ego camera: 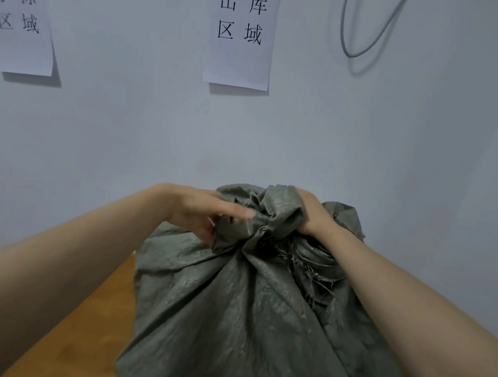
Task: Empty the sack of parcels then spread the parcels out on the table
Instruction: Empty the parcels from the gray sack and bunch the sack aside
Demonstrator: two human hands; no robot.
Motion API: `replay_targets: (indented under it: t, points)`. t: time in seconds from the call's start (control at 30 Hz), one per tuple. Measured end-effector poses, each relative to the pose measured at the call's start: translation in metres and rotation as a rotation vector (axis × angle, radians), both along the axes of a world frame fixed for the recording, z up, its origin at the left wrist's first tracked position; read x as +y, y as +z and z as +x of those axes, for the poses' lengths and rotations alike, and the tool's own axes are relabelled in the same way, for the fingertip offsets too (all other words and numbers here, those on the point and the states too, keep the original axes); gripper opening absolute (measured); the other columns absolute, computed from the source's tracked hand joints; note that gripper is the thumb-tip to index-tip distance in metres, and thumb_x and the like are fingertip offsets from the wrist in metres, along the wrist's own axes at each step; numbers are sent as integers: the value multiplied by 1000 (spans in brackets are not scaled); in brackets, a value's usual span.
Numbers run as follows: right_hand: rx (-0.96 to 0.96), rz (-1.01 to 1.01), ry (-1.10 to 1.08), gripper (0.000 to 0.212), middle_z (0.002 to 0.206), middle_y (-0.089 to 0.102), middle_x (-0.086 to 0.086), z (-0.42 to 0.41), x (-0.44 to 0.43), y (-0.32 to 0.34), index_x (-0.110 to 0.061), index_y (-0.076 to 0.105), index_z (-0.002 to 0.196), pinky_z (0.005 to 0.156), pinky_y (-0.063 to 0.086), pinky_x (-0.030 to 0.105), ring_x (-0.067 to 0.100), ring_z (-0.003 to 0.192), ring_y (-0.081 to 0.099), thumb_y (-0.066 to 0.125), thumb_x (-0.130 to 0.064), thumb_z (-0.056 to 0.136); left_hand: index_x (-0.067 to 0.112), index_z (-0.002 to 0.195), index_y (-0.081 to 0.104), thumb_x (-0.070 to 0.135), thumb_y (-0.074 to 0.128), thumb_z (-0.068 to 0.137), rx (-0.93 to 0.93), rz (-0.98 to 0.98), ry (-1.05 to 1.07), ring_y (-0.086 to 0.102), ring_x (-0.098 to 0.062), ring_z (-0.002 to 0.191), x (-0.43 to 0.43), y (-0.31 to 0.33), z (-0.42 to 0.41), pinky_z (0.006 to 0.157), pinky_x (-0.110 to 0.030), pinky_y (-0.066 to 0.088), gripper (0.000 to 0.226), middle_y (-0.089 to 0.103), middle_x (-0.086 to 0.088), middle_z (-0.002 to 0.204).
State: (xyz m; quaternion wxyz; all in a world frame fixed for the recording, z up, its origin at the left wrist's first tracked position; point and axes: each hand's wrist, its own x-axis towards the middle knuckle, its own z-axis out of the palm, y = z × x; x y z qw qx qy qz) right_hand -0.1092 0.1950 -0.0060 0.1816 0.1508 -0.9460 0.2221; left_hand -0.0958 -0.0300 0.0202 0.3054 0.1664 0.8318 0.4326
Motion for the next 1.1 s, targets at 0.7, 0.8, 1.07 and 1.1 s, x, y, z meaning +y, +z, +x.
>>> replay_targets:
  t: [0.7,0.8,1.07,1.1]
  points:
    - [-97,162,185,62,116,60,2,-6,-29,-25,-23,56,117,92,47,38,22,107,56,84,-31,62,3,101,54,5,56,78,101,375,279,63,-27,80,37,-36,-12,68,-38,56,23,63,-15,91]
    - [-11,113,191,39,104,64,1,-9,-32,-31,-19,62,105,84,48,36,22,97,60,75,-30,70,11,78,51,7,44,83,87,418,343,50,-20,60,38,-37,-10,61,-31,51,10,50,-7,67]
    - [162,40,32,23,97,63,9,-18,32,-38,-10,66,93,75,37,24,25,93,61,62,-22,74,2,78,56,10,53,86,195,513,881,58,-27,66,-12,-66,-43,59,-30,56,12,63,-17,78]
    - [164,24,1,20,97,63,10,-18,41,-38,-11,66,93,76,36,23,26,94,60,63,-19,75,3,79,59,12,56,86,264,357,900,54,-27,69,-19,-76,-46,61,-32,50,12,60,-16,83]
